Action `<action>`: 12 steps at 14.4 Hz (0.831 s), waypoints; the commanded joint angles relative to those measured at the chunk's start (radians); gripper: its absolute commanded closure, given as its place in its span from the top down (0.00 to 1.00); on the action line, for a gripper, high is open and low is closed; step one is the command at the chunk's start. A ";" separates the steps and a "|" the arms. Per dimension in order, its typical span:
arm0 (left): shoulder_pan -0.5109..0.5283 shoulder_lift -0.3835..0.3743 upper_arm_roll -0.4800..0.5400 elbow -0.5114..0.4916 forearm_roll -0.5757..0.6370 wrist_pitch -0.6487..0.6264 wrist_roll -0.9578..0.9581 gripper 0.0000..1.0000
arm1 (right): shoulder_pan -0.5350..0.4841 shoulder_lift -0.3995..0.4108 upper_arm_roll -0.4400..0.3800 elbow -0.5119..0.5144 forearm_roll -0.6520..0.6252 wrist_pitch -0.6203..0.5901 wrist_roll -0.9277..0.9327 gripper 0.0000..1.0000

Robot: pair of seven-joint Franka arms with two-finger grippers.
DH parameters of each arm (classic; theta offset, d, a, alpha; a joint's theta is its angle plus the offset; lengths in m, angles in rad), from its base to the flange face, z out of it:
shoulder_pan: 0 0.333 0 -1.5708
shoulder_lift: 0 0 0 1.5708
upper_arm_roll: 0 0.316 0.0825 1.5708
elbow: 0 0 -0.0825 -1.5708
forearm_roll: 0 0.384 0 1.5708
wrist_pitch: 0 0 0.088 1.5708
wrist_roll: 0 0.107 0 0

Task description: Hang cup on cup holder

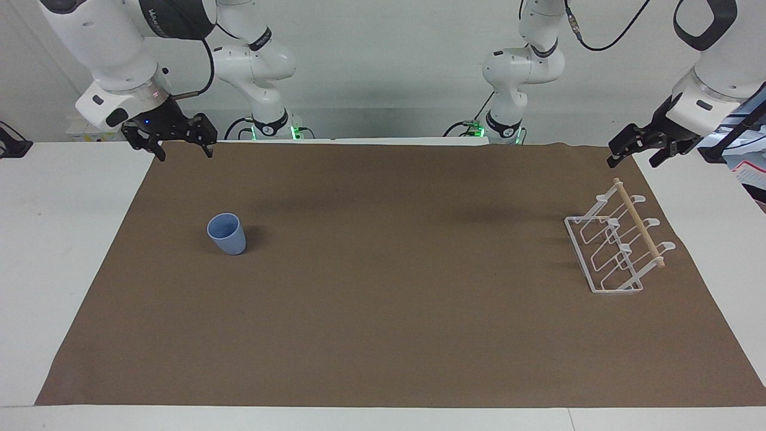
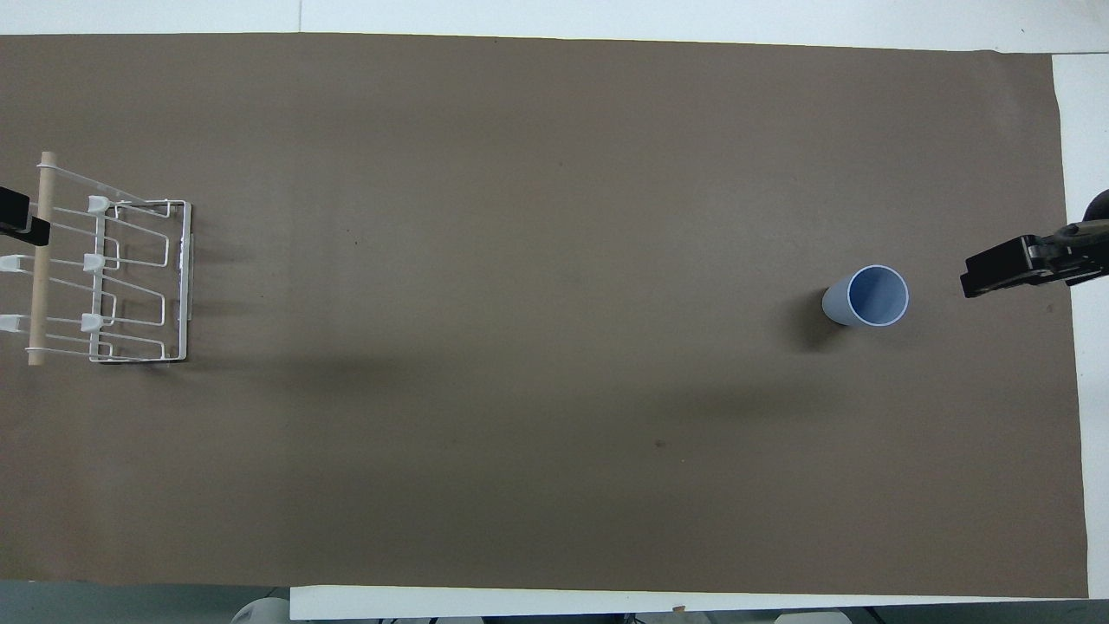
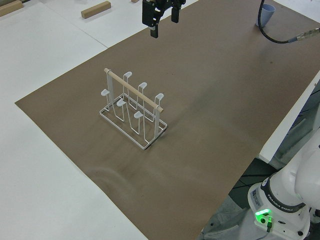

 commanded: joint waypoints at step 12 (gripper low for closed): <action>0.005 -0.027 -0.002 -0.029 0.013 -0.008 0.004 1.00 | -0.032 0.021 0.002 -0.487 0.016 0.646 -0.231 1.00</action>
